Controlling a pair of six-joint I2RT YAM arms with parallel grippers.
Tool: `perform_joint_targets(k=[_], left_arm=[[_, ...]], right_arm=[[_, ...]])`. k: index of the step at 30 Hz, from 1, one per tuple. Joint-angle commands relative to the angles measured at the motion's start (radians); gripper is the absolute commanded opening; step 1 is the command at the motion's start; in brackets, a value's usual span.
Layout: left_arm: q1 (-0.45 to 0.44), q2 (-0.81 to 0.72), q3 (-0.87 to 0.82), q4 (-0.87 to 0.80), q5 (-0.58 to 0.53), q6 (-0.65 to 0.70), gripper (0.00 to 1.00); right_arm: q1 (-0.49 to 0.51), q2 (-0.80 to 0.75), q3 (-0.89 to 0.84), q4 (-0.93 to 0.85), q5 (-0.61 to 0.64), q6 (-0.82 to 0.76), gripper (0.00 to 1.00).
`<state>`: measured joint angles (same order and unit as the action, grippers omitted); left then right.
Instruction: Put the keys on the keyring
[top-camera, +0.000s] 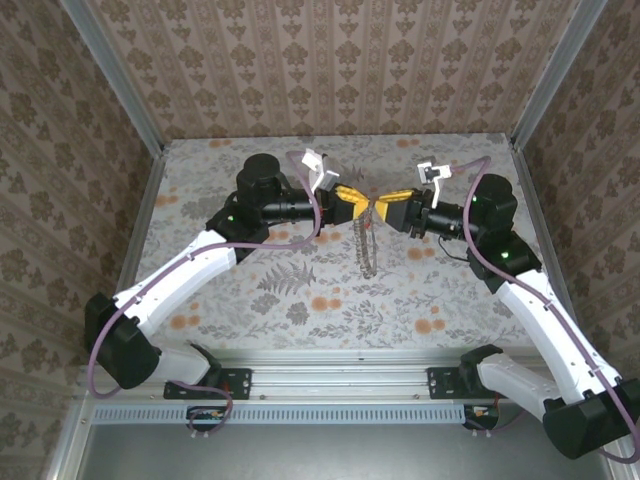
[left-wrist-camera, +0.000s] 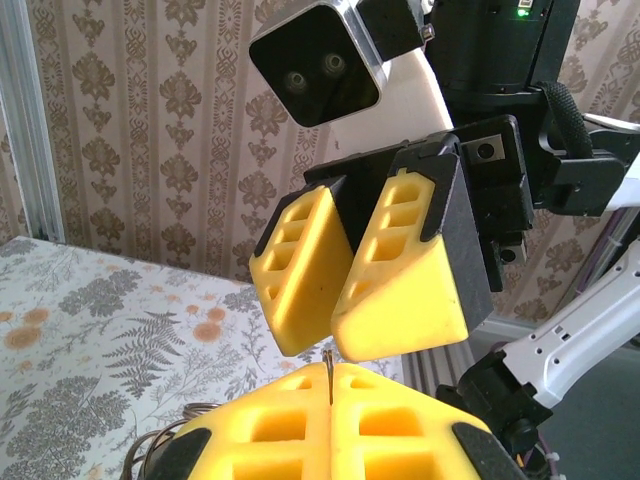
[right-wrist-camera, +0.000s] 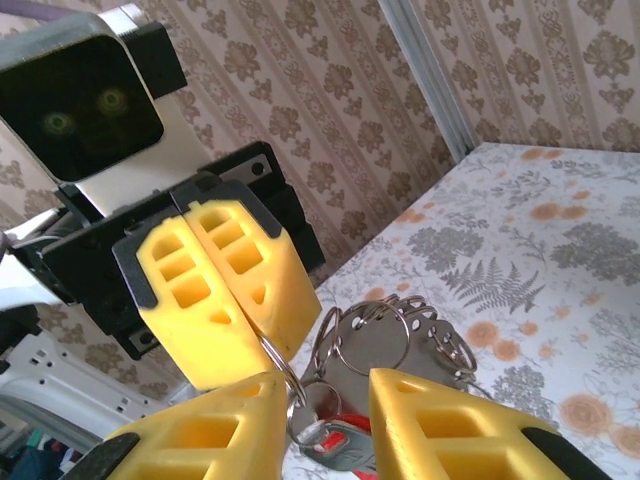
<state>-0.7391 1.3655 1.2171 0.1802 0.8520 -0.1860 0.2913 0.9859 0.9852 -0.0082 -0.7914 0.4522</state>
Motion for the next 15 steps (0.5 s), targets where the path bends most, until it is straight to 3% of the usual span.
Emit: perform_joint_targets(k=[1,10,15], left_arm=[[-0.003,-0.027,0.007,0.060,0.025,-0.026,0.00],[-0.005,-0.014,0.023,0.059,0.032,-0.032,0.00],[-0.003,-0.009,0.030,0.055,0.036,-0.033,0.00]], right_arm=[[0.012,0.007,-0.008,0.086,-0.039,0.046,0.30],[0.038,0.033,0.008,0.085,-0.065,0.039,0.28],[0.042,0.036,0.011,0.080,-0.068,0.032,0.11]])
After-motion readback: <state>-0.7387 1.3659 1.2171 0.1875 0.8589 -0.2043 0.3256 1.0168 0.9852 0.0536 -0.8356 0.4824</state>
